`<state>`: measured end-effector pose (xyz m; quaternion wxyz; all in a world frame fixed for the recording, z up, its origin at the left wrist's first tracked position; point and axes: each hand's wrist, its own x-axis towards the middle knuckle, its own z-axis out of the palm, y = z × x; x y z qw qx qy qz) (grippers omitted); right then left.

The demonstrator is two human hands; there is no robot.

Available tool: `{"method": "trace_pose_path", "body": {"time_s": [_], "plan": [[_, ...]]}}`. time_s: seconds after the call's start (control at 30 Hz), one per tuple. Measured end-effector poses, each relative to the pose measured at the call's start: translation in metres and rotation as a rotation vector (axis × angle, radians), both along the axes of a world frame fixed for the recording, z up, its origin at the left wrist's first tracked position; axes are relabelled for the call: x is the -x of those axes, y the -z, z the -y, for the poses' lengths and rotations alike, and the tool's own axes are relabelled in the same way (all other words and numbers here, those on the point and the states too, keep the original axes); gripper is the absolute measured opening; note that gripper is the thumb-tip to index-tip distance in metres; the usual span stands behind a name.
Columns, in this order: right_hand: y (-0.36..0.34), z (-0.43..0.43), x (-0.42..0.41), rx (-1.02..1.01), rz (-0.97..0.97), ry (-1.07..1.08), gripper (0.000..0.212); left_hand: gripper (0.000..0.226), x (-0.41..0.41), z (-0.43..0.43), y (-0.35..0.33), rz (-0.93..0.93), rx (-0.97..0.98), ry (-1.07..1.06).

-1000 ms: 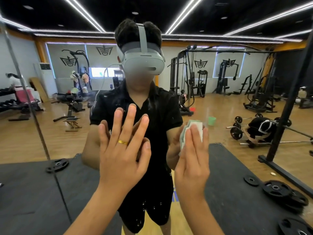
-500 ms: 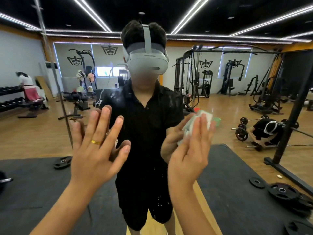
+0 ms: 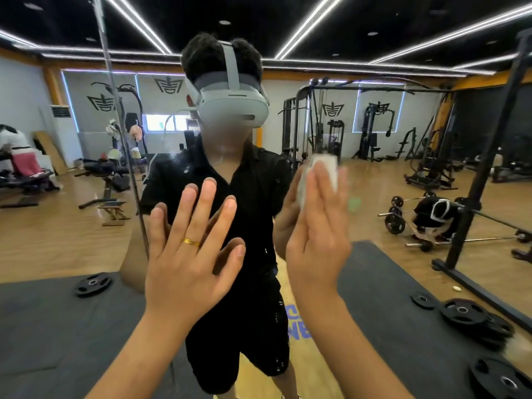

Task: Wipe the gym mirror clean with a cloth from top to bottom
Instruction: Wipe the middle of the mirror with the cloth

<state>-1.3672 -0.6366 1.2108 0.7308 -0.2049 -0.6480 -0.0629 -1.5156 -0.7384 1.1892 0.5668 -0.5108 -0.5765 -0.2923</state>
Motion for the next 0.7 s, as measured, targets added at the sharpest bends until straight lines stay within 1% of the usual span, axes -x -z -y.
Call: {"method": "trace_pose_path", "body": {"time_s": [0.07, 0.1, 0.13, 0.27, 0.33, 0.4, 0.5, 0.57, 0.6, 0.63, 0.7], "plan": [[0.027, 0.007, -0.002, -0.047, 0.118, 0.006, 0.034, 0.064, 0.001, 0.000, 0.000, -0.008, 0.005, -0.003], [0.029, 0.004, -0.008, -0.073, 0.162, 0.018, 0.033, 0.064, 0.001, 0.001, 0.000, -0.010, 0.004, 0.000], [0.024, -0.002, -0.014, -0.087, 0.165, 0.038, 0.034, 0.063, 0.001, 0.001, -0.001, -0.009, 0.005, 0.005], [-0.022, -0.023, -0.026, 0.031, -0.036, 0.105, 0.043, 0.063, 0.001, 0.000, 0.000, 0.011, 0.016, 0.028], [-0.018, -0.013, -0.017, 0.056, -0.065, 0.071, 0.046, 0.064, 0.001, -0.001, 0.001, 0.017, 0.013, 0.031], [0.013, 0.003, -0.003, 0.017, 0.030, 0.007, 0.041, 0.064, 0.001, -0.002, 0.001, 0.013, 0.004, 0.030], [0.052, 0.012, -0.001, -0.103, 0.267, -0.039, 0.033, 0.065, 0.002, -0.003, 0.002, 0.009, -0.004, 0.034], [0.043, 0.000, -0.014, -0.213, 0.388, -0.019, 0.042, 0.064, 0.002, -0.004, 0.002, 0.009, -0.009, 0.034], [0.032, -0.005, -0.018, -0.237, 0.411, -0.015, 0.046, 0.063, 0.001, -0.004, 0.002, 0.009, -0.013, 0.035], [0.018, -0.007, -0.021, -0.236, 0.401, -0.021, 0.045, 0.063, 0.002, -0.004, 0.002, 0.009, -0.017, 0.035], [-0.009, -0.006, -0.017, -0.188, 0.337, -0.054, 0.038, 0.063, 0.002, -0.005, 0.003, 0.007, -0.022, 0.035]]}}
